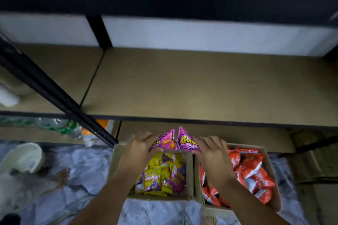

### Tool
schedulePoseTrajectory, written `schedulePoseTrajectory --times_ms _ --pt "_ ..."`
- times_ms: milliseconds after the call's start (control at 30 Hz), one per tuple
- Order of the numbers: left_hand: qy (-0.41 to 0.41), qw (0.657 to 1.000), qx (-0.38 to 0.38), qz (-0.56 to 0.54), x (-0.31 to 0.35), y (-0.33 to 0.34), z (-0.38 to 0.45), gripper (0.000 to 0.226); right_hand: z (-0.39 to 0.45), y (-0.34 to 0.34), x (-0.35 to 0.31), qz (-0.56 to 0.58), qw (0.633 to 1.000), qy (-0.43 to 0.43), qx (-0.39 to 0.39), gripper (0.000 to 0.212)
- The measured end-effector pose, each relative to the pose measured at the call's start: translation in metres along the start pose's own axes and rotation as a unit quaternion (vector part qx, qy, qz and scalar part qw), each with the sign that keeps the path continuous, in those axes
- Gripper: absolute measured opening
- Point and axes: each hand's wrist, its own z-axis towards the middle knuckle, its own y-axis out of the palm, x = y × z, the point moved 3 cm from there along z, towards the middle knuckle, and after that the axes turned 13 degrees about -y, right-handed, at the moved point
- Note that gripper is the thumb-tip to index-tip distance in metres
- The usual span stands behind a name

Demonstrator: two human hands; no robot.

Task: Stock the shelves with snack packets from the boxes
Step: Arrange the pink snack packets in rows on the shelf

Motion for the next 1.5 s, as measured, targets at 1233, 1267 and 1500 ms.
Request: schedulePoseTrajectory --times_ms 1233,1267,1500 --pt "0.109 0.976 0.153 0.108 0.218 -0.331 0.27 0.056 0.283 -0.333 0.15 -0.081 0.971 -0.059 0.215 0.051" --pt "0.105 0.978 0.148 0.107 0.214 -0.325 0.279 0.057 0.29 -0.329 0.152 -0.073 0.973 -0.062 0.209 0.052" --pt "0.1 0.969 0.174 0.142 0.202 -0.296 0.306 0.068 0.32 -0.299 0.166 -0.032 0.977 -0.084 0.193 0.054"
